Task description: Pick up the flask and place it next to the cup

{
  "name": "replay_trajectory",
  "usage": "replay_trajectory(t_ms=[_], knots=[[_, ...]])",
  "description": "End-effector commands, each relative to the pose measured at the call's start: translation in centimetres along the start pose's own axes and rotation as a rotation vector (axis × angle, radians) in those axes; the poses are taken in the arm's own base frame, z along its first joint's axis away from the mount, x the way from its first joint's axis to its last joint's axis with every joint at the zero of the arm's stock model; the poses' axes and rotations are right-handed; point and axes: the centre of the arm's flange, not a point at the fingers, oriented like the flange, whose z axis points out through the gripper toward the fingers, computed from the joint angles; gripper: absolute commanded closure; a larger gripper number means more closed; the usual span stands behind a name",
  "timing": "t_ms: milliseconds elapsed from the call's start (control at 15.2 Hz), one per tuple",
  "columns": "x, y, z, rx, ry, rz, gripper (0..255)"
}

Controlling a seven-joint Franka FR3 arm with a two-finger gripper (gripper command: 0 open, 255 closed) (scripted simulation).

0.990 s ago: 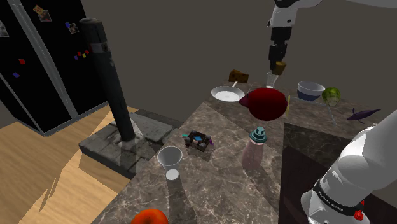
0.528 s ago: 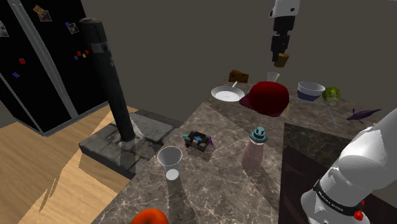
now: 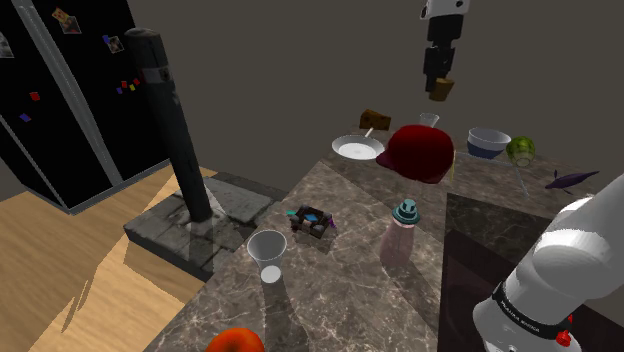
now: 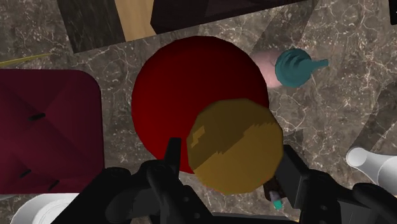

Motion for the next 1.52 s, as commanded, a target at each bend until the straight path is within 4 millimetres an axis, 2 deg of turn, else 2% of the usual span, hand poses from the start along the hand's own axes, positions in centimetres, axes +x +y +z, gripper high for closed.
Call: replay_trajectory(t_ms=[0, 1452], knots=[[-0.3, -3.0, -0.1, -0.001, 0.003, 0.001, 255], [-2.4, -31.8, 2.6, -0.001, 0.003, 0.001, 255]])
